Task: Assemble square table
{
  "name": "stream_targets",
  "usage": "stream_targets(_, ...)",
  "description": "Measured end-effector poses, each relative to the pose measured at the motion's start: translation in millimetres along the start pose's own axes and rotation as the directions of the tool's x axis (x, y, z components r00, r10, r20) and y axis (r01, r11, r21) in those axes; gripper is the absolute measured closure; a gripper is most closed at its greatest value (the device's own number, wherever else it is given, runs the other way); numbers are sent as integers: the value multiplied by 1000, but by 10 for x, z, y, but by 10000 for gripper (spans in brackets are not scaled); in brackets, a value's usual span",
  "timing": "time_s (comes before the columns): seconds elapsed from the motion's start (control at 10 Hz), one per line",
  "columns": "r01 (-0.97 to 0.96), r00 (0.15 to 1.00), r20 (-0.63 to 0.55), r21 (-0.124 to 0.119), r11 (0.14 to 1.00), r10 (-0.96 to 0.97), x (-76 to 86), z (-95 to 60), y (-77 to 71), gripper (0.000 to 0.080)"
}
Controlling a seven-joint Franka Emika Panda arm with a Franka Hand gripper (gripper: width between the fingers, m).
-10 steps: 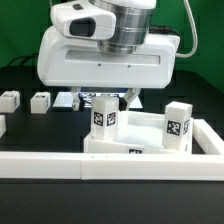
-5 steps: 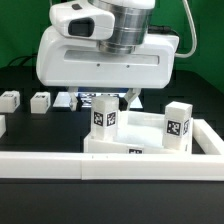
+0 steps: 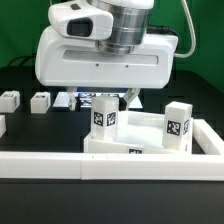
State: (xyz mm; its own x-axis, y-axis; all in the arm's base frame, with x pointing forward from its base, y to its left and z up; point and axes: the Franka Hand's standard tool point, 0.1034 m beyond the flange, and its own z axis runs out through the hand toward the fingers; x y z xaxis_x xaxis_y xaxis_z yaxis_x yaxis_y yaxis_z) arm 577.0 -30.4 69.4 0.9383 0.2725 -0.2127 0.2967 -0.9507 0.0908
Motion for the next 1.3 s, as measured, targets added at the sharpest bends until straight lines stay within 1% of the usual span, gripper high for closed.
stream_targets(0.5, 0, 1000, -1, 0, 1000, 0, 0, -3, 3, 151)
stream_targets(0.6, 16, 1000, -13, -9, 1000, -16, 17, -74, -31, 151)
stream_targets(0.7, 6, 1000, -25, 1, 1000, -6, -35, -133, -62, 150)
stream_targets(0.8, -19, 999, -37, 13, 1000, 20, -120, -176, -80, 150)
stream_targets(0.9, -12, 999, -43, 23, 1000, 13, -203, -209, -96, 150)
stream_targets(1.0, 36, 998, -47, 28, 999, -35, -264, -220, -107, 150)
stream_targets(1.1, 64, 997, -44, 29, 998, -63, -287, -220, -106, 150)
stream_targets(1.3, 171, 984, -43, 19, 985, -170, -289, -209, -97, 150)
